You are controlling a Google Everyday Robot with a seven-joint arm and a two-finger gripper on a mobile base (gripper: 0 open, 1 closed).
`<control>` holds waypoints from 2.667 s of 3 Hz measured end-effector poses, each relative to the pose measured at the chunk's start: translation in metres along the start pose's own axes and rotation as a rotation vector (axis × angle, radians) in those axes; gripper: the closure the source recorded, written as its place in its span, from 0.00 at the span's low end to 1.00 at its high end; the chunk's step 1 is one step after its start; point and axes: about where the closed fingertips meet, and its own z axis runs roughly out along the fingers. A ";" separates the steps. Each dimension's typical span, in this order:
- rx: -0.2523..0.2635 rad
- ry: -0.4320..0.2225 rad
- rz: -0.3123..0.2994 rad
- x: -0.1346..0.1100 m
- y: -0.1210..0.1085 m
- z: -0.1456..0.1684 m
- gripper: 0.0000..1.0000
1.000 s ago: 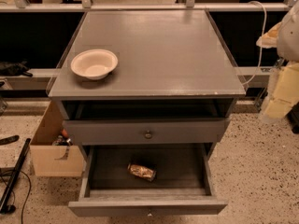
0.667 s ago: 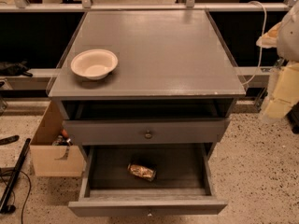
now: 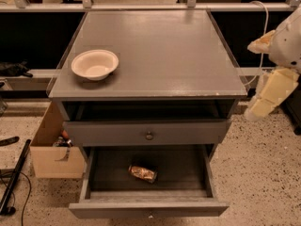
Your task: Pick orange can from middle drawer and place on counter
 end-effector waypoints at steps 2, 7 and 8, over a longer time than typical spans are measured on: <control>-0.044 -0.138 0.064 0.007 0.003 0.058 0.00; 0.002 -0.340 0.314 0.016 0.068 0.154 0.00; -0.006 -0.369 0.360 0.016 0.077 0.178 0.00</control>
Offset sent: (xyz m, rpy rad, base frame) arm 0.0111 0.0080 -0.0934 0.2195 0.0438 -0.0436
